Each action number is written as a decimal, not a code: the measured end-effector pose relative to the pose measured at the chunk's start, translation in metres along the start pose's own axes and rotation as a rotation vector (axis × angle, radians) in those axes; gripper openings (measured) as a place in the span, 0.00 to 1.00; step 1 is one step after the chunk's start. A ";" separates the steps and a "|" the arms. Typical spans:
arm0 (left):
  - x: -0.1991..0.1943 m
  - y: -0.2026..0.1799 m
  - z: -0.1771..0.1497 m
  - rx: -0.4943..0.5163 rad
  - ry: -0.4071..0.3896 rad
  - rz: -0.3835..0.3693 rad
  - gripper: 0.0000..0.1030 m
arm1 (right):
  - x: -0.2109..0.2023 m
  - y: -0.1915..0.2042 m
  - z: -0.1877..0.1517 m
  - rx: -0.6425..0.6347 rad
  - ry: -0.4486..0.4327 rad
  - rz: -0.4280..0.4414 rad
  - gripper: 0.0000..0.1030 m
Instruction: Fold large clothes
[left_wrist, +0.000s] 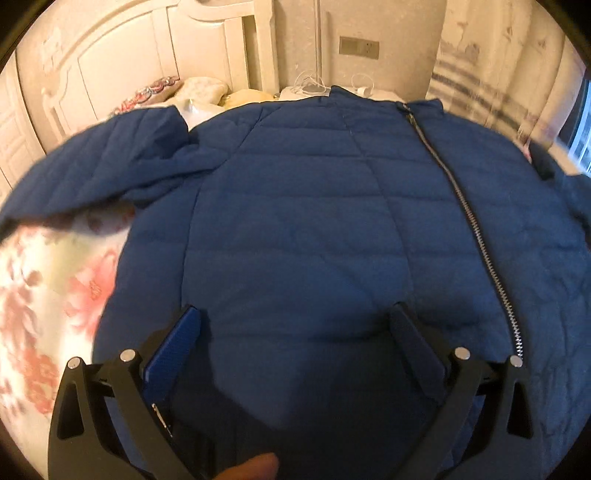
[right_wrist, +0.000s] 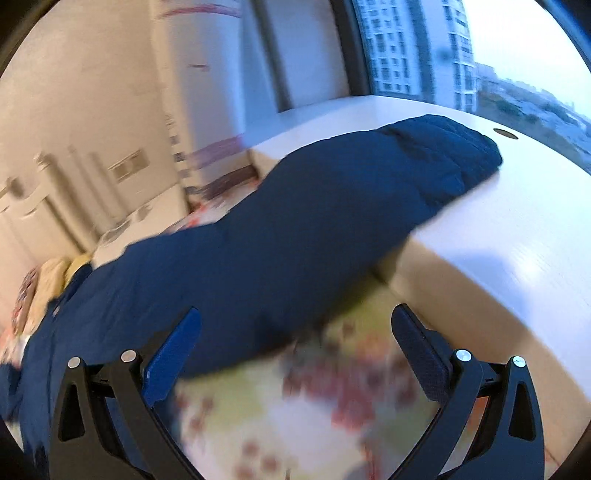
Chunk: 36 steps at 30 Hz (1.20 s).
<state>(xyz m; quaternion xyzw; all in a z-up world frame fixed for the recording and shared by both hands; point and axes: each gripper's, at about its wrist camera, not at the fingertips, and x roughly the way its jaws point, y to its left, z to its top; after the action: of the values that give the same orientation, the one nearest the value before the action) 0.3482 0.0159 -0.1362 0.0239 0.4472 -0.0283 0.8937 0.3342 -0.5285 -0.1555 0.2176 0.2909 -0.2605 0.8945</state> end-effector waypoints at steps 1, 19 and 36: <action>0.000 -0.001 -0.001 -0.003 -0.001 -0.004 0.98 | 0.007 -0.001 0.004 0.010 0.002 -0.020 0.96; -0.002 -0.010 -0.005 -0.005 0.001 -0.001 0.98 | -0.079 0.271 -0.125 -0.870 -0.013 0.498 0.32; -0.006 -0.022 -0.003 0.035 0.002 0.081 0.98 | -0.086 0.092 -0.129 -0.380 0.218 0.277 0.84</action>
<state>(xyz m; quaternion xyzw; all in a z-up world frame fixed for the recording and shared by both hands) 0.3409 -0.0058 -0.1336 0.0577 0.4462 -0.0001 0.8930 0.2762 -0.3583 -0.1740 0.1102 0.3966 -0.0514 0.9099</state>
